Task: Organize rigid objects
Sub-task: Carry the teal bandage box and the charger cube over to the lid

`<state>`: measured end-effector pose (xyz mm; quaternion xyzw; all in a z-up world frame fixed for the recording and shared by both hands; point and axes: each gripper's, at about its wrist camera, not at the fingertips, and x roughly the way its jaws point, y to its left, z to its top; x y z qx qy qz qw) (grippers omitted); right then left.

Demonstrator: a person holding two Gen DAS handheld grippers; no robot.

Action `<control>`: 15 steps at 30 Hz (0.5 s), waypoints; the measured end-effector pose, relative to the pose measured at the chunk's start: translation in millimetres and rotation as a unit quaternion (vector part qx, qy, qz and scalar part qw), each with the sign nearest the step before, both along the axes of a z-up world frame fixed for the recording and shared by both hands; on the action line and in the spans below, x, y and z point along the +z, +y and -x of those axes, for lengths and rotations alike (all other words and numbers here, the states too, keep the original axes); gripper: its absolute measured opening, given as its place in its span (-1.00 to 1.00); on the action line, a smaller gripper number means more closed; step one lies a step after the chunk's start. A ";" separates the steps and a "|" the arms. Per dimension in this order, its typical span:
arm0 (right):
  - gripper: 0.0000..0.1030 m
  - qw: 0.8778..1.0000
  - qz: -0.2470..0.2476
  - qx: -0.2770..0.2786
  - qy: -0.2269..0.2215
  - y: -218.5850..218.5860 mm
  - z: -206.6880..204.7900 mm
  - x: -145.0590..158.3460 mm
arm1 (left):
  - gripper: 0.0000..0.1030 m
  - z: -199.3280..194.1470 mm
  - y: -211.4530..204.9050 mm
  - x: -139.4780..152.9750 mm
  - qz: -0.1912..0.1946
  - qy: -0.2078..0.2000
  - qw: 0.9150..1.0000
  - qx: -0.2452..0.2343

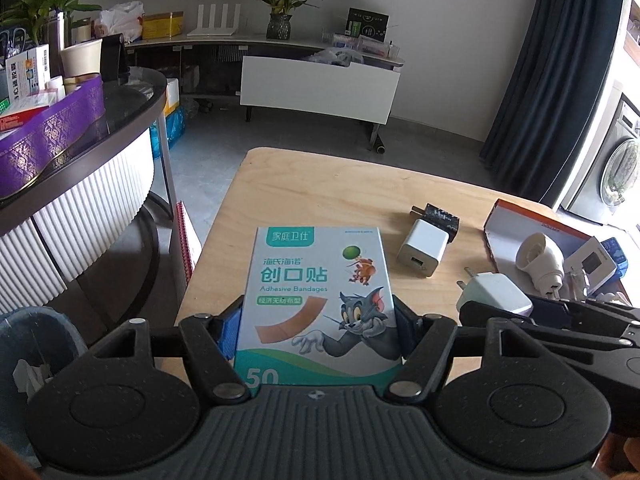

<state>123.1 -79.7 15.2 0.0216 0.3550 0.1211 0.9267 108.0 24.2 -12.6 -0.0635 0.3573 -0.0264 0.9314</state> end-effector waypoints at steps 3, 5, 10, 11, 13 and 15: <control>-0.01 1.000 -0.005 -0.007 -0.011 -7.1 17.2 11.1 | 0.38 11.2 -6.9 4.4 0.000 -0.009 1.000 -0.004; -0.01 1.000 -0.005 -0.011 -0.016 -11.6 27.0 16.0 | 0.38 18.7 -11.9 5.9 0.000 -0.015 1.000 -0.006; -0.01 0.999 -0.006 -0.020 -0.031 -21.5 49.0 26.4 | 0.38 34.3 -20.1 7.6 -0.002 -0.023 1.000 -0.011; -0.01 0.999 -0.007 -0.021 -0.033 -23.2 52.3 27.5 | 0.38 36.7 -20.9 8.0 -0.003 -0.025 1.000 -0.012; -0.01 0.999 -0.011 -0.025 -0.035 -26.7 60.8 28.8 | 0.39 41.4 -21.2 9.0 0.003 -0.029 0.999 -0.015; -0.01 0.999 -0.014 -0.028 -0.039 -29.9 67.2 29.7 | 0.38 46.0 -22.2 10.2 0.002 -0.033 0.999 -0.013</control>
